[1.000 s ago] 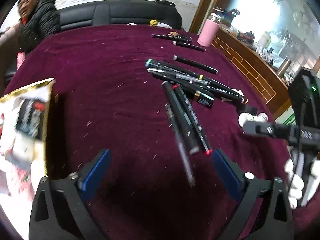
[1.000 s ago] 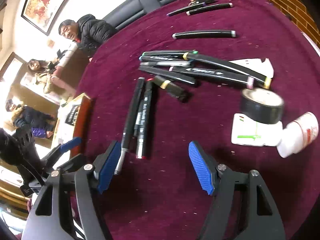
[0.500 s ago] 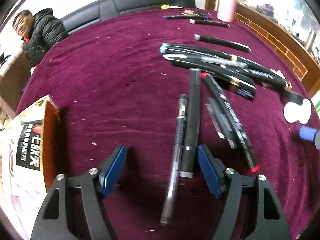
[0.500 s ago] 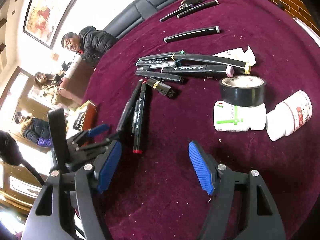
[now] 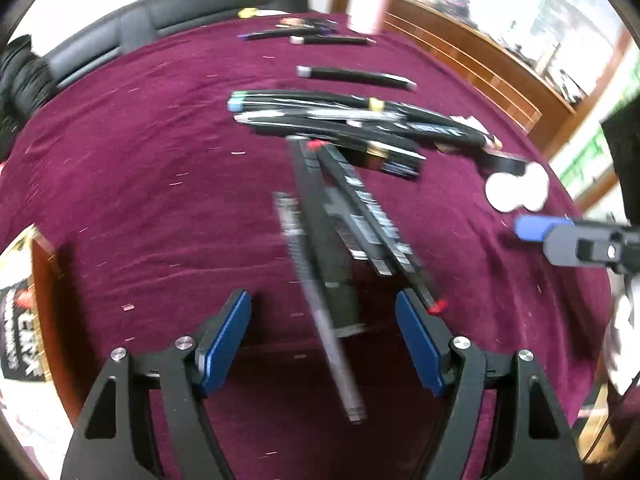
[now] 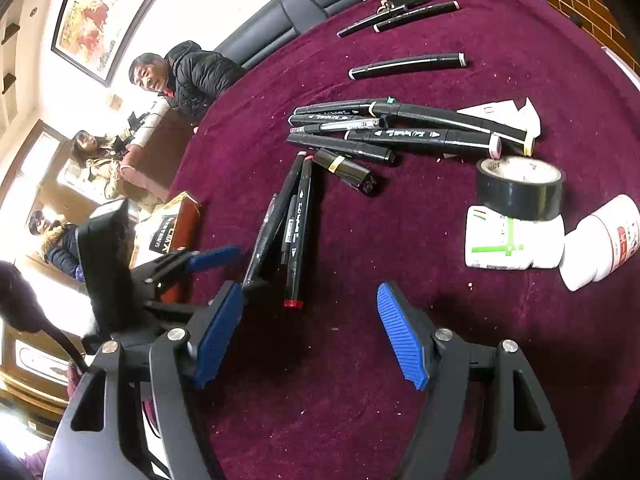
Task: Organize objects
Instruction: 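Move both grippers back over the markers on the tablecloth, then grasp the black red-capped marker with the right gripper, then grasp the clear ballpoint pen with the left gripper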
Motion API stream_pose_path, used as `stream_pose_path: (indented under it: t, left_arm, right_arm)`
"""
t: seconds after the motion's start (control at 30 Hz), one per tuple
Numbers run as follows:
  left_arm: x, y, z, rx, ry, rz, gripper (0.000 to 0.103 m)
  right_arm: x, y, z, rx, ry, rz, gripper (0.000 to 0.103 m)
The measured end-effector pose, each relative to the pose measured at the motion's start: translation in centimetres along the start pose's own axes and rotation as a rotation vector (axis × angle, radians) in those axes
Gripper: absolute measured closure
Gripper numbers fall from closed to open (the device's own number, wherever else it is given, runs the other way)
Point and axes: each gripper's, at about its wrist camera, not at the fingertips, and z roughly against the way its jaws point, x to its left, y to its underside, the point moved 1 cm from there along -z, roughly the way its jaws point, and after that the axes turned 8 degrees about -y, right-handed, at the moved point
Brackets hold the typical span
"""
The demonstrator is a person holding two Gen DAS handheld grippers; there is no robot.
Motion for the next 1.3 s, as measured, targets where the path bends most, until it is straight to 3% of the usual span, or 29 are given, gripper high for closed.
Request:
stream_pose_path:
  t: [0.1,0.17,0.23,0.33,0.43,0.5,0.53,0.6,0.67,0.73,0.8,0.9,1.07,1.3]
  left_arm:
    - [1.3,0.3,-0.3,0.015,-0.05,0.025,0.031]
    - [1.8,0.3,-0.3,0.02,-0.142,0.032,0.032]
    - [2.2,-0.1,-0.9,0.024,-0.188,0.031,0.032]
    - [1.1,-0.5,-1.7,0.012,-0.229,-0.04,0.033]
    - [0.0,-0.4,-1.6,0.004,-0.188,-0.058,0.033]
    - [-0.6,0.0,-1.6,-0.015,-0.201,-0.06,0.033]
    - [-0.5,0.1,-1.6,-0.016,-0.199,-0.05,0.033]
    - [-0.3,0.3,-1.7,-0.007,-0.179,-0.028,0.033]
    - [0.2,0.7,-1.4,-0.004,-0.172,-0.016,0.033]
    - [0.5,1.4,-0.6,-0.01,-0.159,0.0,0.033]
    - [1.1,1.7,-0.3,-0.015,-0.145,0.022,0.033]
    - [2.0,2.0,0.2,-0.027,-0.135,0.059,0.033]
    - [2.9,2.2,1.2,-0.049,-0.078,0.125,0.033]
    - [-0.6,1.8,1.6,-0.079,-0.004,0.154,0.033]
  right_arm:
    - [0.1,0.0,-0.4,0.004,0.003,-0.002,0.032]
    - [0.3,0.0,-0.7,0.009,0.002,-0.002,0.032]
    - [0.6,-0.1,-1.0,0.012,0.002,0.0,0.032]
    - [1.5,-0.4,-1.4,0.013,0.0,0.015,0.032]
    - [2.4,-1.1,-1.8,0.005,0.003,0.028,0.032]
    - [3.3,-1.9,-2.6,0.0,0.026,0.039,0.032]
    - [3.7,-2.3,-3.2,0.007,0.059,0.048,0.032]
    - [4.4,-3.1,-5.5,0.041,0.217,0.086,0.033]
    - [4.5,-3.4,-7.7,0.076,0.364,0.135,0.047]
    - [4.1,-3.5,-8.9,0.09,0.408,0.138,0.075]
    - [3.6,-3.7,-10.0,0.103,0.428,0.134,0.076]
    - [3.2,-4.1,-10.9,0.105,0.474,0.128,0.088]
    - [3.1,-3.6,-10.2,0.095,0.511,0.116,0.09]
    - [0.5,-1.1,-5.2,0.086,0.423,0.025,0.09]
